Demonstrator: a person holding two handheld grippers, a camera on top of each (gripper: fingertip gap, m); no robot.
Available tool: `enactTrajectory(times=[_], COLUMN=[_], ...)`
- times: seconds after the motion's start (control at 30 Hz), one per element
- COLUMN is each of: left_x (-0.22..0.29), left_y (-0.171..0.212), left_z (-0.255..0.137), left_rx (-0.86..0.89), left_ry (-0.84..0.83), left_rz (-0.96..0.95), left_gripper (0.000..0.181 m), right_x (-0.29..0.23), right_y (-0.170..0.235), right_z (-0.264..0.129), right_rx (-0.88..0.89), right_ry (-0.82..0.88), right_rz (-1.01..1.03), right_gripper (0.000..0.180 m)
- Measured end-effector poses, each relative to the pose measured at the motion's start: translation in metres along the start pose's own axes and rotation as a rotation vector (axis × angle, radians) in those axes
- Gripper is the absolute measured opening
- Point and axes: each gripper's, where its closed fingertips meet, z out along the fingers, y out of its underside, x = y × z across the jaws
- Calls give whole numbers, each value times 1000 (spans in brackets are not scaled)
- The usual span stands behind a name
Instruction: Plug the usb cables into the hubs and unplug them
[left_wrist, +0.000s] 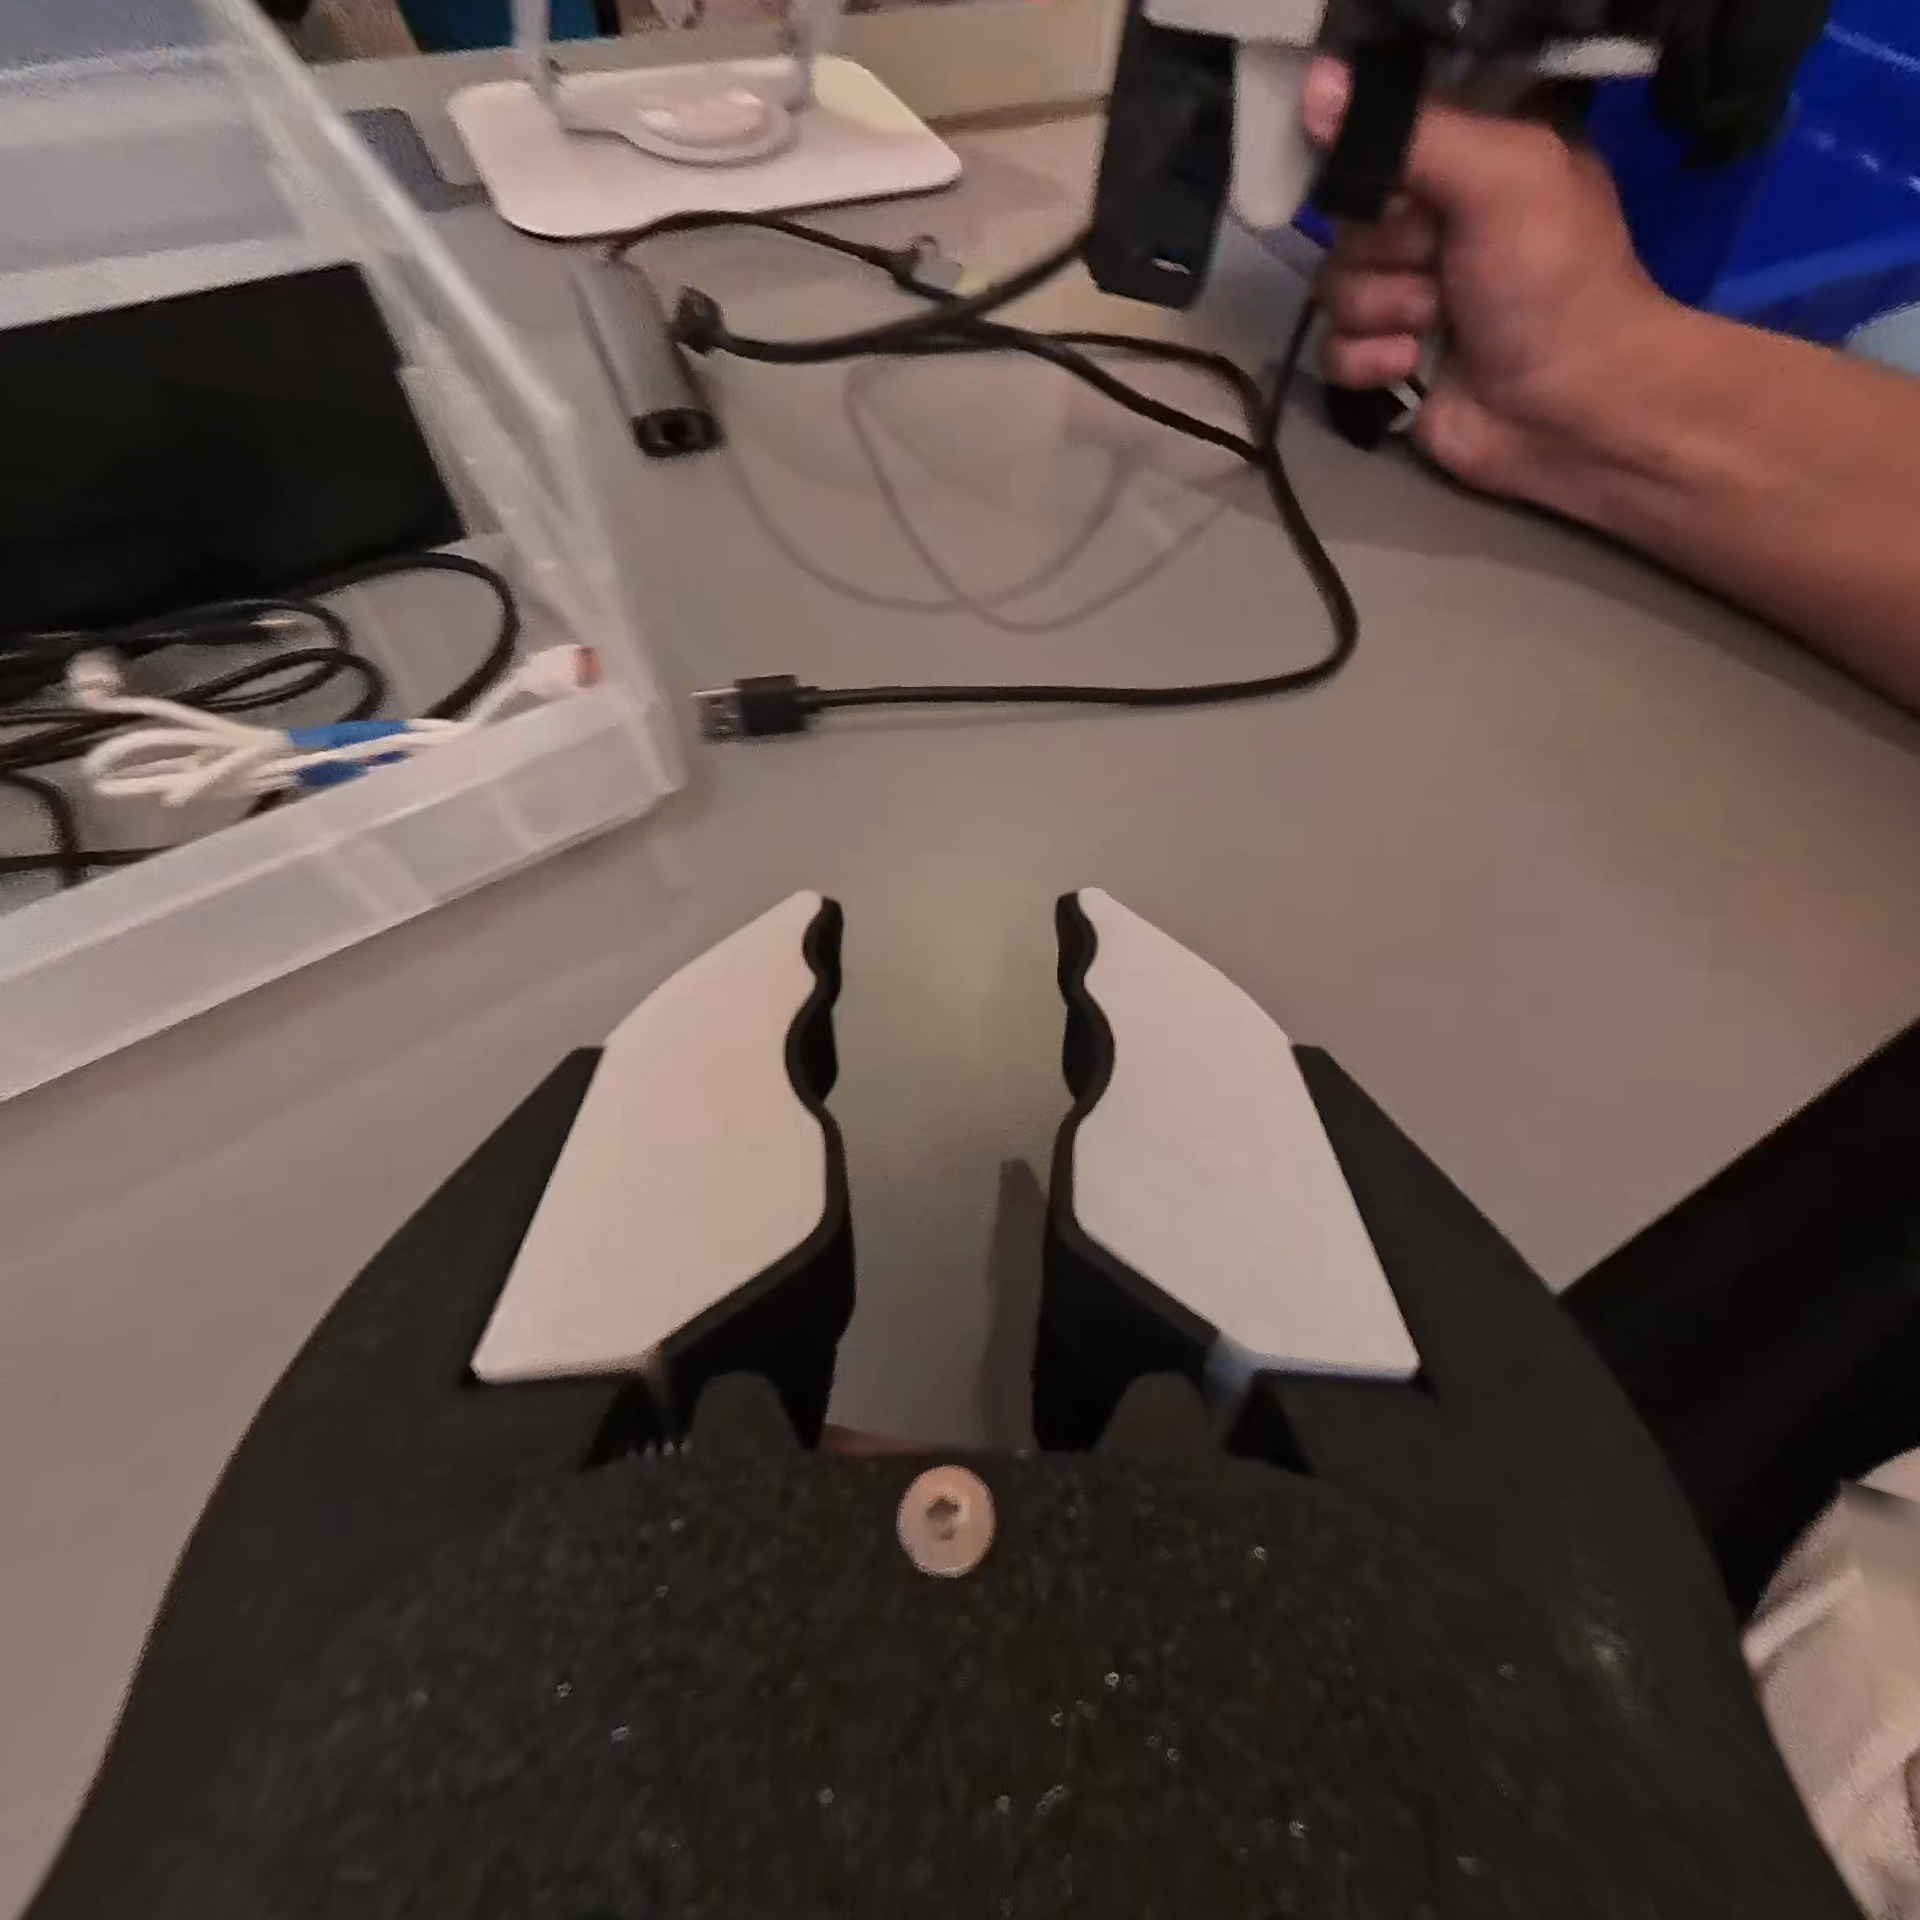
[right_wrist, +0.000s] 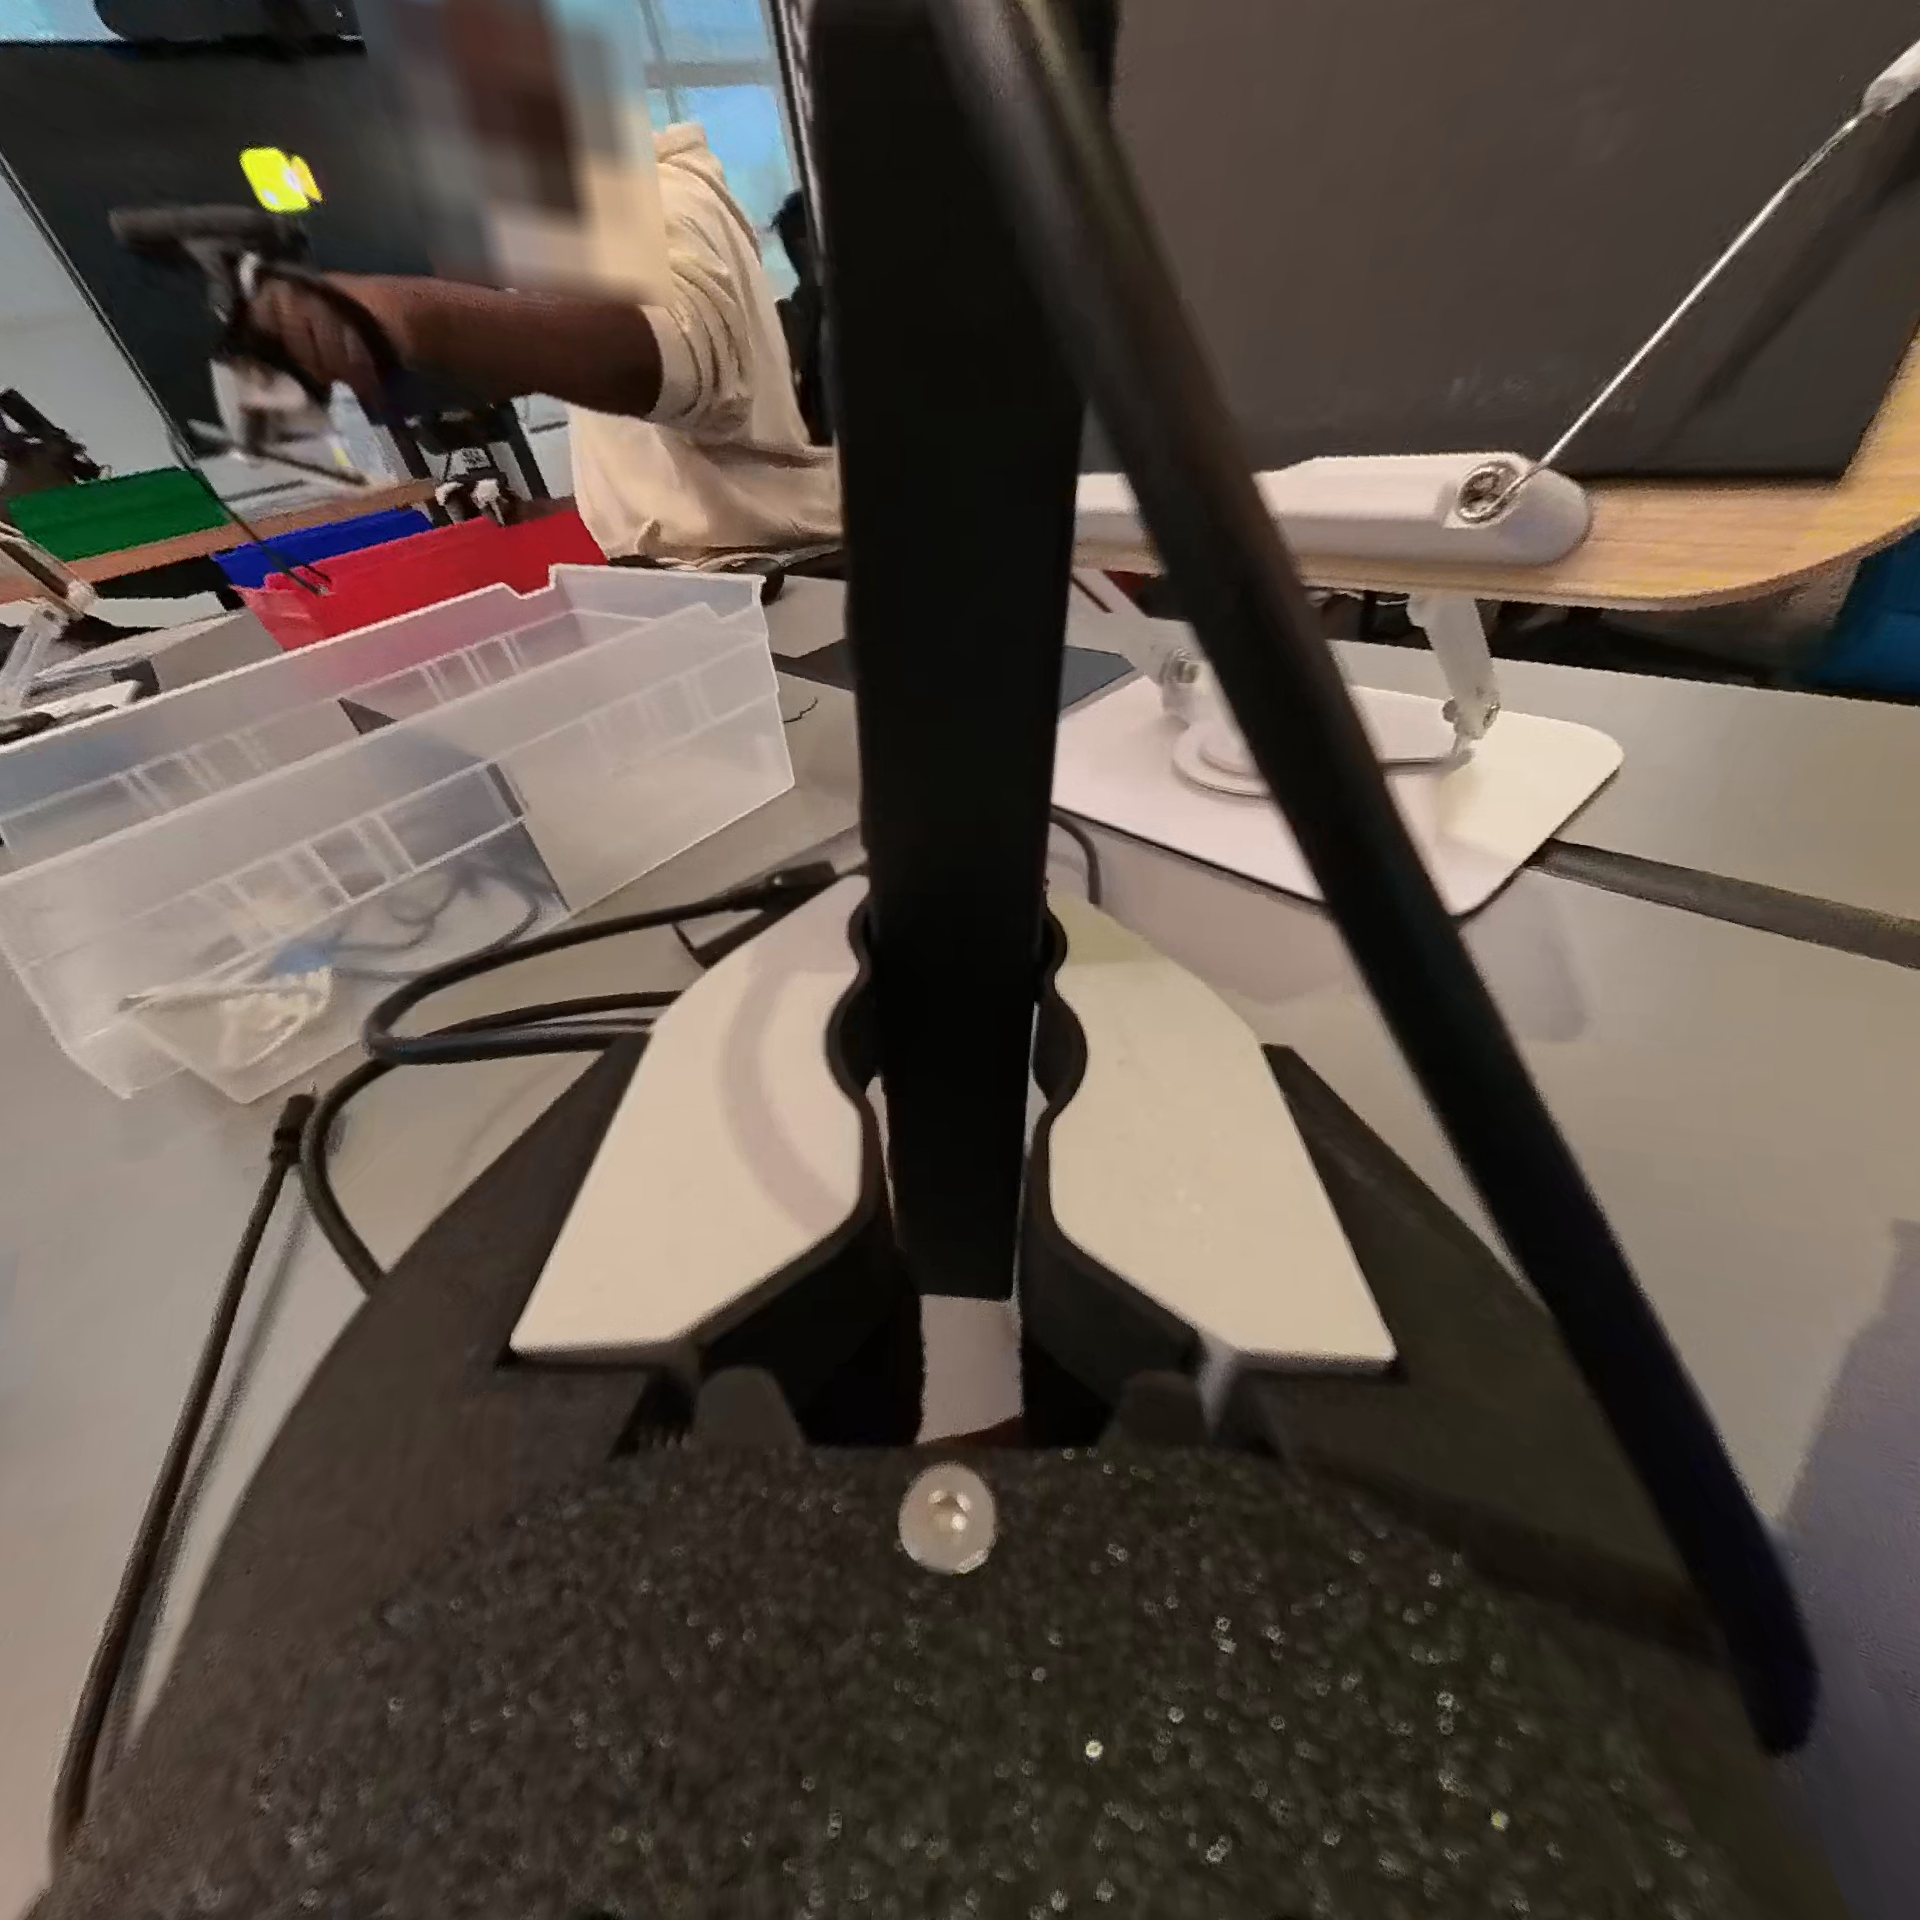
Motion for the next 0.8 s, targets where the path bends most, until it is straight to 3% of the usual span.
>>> enactTrajectory(times=[0.2, 0.33, 0.47, 0.63, 0.73, 0.8], left_x=[-48, -72, -113, -135, -149, -154], left_y=[-7, -35, -72, -35, -13, 0], left_z=[-10, -15, 7, 50, 63, 69], left_rx=[44, -28, -111, -537, -692, -760], left_ry=[36, 157, 162, 388, 406, 407], left_rz=[-145, 109, 445, 543, 663, 700], left_gripper=[39, 39, 25, 31, 41, 37], right_x=[-1, -2, -4, -5, -4, -5], right_y=[2, 2, 3, 3, 3, 4], right_z=[2, 3, 6, 6, 6, 7], right_rx=[-11, -17, -23, -21, -25, -27], right_ry=[5, -5, -15, -17, -20, -23], right_rz=[-28, -22, -32, -33, -27, -24], right_gripper=[25, 25, 26, 25, 26, 26])
